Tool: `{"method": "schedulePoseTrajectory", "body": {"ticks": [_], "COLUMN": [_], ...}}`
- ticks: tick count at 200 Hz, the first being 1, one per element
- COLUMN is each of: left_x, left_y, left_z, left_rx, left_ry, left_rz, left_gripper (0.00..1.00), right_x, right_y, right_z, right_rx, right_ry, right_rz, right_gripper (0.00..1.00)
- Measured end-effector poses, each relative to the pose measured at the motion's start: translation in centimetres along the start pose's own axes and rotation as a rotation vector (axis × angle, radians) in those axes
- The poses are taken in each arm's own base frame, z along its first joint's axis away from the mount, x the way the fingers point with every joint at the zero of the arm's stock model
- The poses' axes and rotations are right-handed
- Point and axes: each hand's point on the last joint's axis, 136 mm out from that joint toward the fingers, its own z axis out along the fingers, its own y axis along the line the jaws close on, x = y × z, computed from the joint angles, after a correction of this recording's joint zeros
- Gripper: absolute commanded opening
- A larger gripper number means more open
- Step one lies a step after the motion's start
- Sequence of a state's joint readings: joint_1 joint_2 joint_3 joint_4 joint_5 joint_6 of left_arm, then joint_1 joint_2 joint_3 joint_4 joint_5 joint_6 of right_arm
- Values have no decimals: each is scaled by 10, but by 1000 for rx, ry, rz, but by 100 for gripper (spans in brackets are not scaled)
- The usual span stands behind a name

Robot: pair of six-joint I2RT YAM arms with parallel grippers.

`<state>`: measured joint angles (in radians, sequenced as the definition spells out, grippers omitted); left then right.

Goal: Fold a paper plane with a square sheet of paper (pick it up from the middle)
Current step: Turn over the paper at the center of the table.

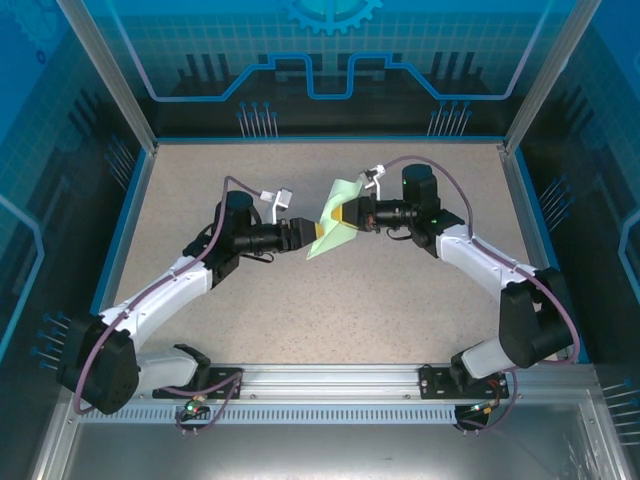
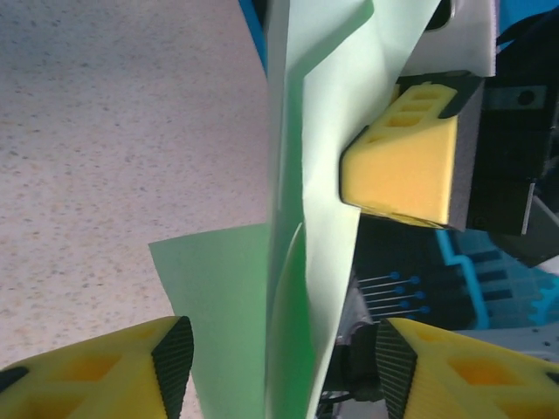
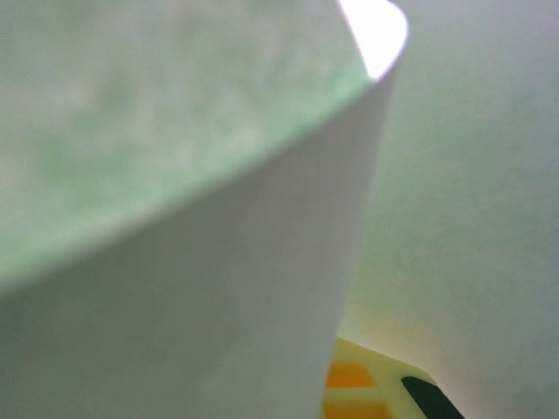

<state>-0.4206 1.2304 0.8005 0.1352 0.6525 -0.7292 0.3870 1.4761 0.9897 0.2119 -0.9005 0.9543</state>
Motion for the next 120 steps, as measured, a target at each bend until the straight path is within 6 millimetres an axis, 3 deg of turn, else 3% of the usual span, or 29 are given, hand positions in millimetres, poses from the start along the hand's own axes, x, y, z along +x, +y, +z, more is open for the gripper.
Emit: {"method": "schedulePoseTrajectory", "body": {"ticks": [25, 50, 82, 120], "left_x": [-3, -7, -6, 2], "left_y": [-10, -20, -20, -10], "left_z": [0, 0, 2, 2], "left_rx": [48, 95, 102, 65], "left_ry": [-9, -13, -2, 27], "left_rz": [-6, -9, -11, -27], "left_gripper": [50, 49, 49, 61], "right_x": [-2, -2, -3, -4], "right_y": [3, 5, 12, 19], "right_z": [-1, -1, -3, -5], "right_rx": [-9, -16, -33, -46], "right_ry": [-3, -4, -8, -13], "right_rz": [7, 14, 0, -16], "right_gripper": [9, 9, 9, 9]}}
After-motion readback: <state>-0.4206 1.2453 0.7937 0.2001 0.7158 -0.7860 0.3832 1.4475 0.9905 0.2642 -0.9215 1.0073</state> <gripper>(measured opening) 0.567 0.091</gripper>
